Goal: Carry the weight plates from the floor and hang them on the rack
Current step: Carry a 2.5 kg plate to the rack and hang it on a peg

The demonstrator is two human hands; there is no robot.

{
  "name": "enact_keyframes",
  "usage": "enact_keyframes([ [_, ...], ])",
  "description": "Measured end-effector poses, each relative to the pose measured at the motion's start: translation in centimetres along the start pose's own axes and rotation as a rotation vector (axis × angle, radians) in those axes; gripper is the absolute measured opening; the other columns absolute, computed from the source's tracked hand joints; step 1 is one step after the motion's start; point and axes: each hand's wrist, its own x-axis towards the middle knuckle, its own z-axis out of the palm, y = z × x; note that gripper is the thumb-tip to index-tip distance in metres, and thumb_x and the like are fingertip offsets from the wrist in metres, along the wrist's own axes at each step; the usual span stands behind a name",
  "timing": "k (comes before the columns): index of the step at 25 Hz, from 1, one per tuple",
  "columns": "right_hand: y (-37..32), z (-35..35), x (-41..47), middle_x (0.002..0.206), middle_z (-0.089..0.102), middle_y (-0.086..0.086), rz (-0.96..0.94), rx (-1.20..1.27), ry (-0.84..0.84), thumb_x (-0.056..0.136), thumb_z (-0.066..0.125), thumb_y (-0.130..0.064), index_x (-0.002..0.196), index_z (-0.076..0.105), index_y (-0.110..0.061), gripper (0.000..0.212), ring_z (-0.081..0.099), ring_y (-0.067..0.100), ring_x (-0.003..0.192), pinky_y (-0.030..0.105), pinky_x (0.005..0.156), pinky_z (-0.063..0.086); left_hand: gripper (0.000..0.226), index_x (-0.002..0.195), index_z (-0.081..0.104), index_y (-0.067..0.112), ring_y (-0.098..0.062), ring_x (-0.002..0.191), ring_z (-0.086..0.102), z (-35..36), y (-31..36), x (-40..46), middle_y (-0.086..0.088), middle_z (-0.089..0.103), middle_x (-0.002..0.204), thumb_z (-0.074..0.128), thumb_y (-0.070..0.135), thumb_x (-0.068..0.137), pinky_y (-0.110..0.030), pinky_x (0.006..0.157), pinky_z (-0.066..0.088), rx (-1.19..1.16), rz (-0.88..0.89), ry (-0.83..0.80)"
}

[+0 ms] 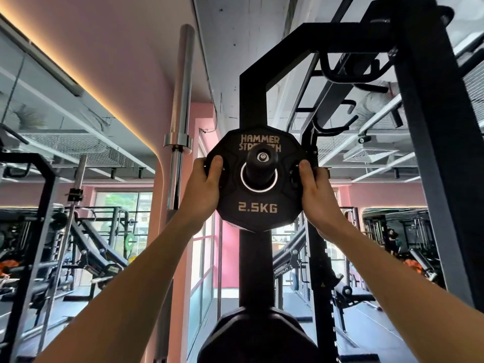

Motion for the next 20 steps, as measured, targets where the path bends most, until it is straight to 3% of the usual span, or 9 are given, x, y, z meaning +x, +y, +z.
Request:
enact_keyframes([
  [3, -0.1, 0.0, -1.2, 0.103, 0.058, -0.011, -0.005, 0.034, -0.022, 0.1, 0.035, -0.051, 0.122, 0.042, -0.017, 0.041, 0.06, 0.016, 0.107, 0.042, 0.099, 0.049, 0.045, 0.135, 0.047, 0.017, -0.012, 0.106, 0.059, -0.1, 0.5, -1.1, 0.005, 0.06, 0.118, 0.034, 0.047, 0.104, -0.026, 0.085, 0.047, 0.092, 0.014, -0.017],
  [5, 0.4, -0.3, -2.7, 0.105, 0.063, -0.008, -0.005, 0.038, -0.065, 0.1, 0.038, -0.049, 0.132, 0.039, -0.021, 0.043, 0.066, 0.02, 0.101, 0.042, 0.09, 0.054, 0.044, 0.139, 0.048, 0.02, -0.018, 0.105, 0.061, -0.5, 0.4, -2.1, 0.002, 0.062, 0.116, 0.035, 0.045, 0.104, -0.035, 0.089, 0.049, 0.177, 0.04, 0.025],
  [8, 1.6, -1.8, -5.8, 0.08, 0.067, 0.005, 0.021, 0.057, -0.105, 0.099, 0.043, -0.047, 0.114, 0.044, -0.035, 0.02, 0.07, 0.027, 0.069, 0.043, 0.072, 0.058, 0.033, 0.129, 0.052, 0.024, -0.021, 0.079, 0.067, -1.6, -0.3, -5.1, -0.003, 0.065, 0.093, 0.041, 0.041, 0.103, -0.039, 0.074, 0.055, 0.194, -0.033, 0.054],
  [11, 2.9, -3.5, -10.0, 0.086, 0.065, 0.016, 0.112, 0.033, -0.108, 0.09, 0.046, -0.056, 0.104, 0.051, -0.028, 0.031, 0.069, 0.027, 0.07, 0.044, 0.07, 0.057, 0.016, 0.113, 0.053, 0.029, -0.011, 0.081, 0.067, -2.9, -1.5, -10.5, 0.004, 0.062, 0.103, 0.046, 0.037, 0.101, -0.035, 0.077, 0.055, 0.172, -0.131, 0.014],
  [13, 3.9, -4.3, -13.7, 0.087, 0.065, 0.006, 0.158, 0.003, -0.127, 0.096, 0.047, -0.047, 0.101, 0.057, -0.027, 0.024, 0.066, 0.017, 0.07, 0.038, 0.069, 0.054, 0.01, 0.107, 0.056, 0.03, -0.013, 0.089, 0.067, -3.6, -2.8, -15.0, 0.005, 0.062, 0.107, 0.054, 0.035, 0.098, -0.037, 0.082, 0.055, 0.151, -0.166, -0.036],
  [15, 4.8, -5.0, -17.6, 0.082, 0.065, -0.01, 0.174, -0.044, -0.151, 0.1, 0.046, -0.041, 0.094, 0.061, -0.037, 0.017, 0.063, 0.009, 0.073, 0.034, 0.071, 0.049, 0.013, 0.101, 0.058, 0.033, -0.019, 0.094, 0.067, -4.4, -3.8, -19.4, 0.004, 0.064, 0.106, 0.059, 0.04, 0.09, -0.04, 0.083, 0.054, 0.137, -0.218, -0.069],
  [20, 6.3, -6.6, -28.7, 0.089, 0.065, -0.018, 0.324, -0.126, -0.21, 0.09, 0.044, -0.061, 0.096, 0.062, -0.037, 0.031, 0.059, 0.005, 0.09, 0.027, 0.086, 0.046, 0.014, 0.097, 0.059, 0.035, -0.017, 0.096, 0.066, -6.9, -5.5, -30.0, 0.003, 0.067, 0.105, 0.059, 0.041, 0.085, -0.032, 0.08, 0.052, 0.123, -0.391, -0.117],
])
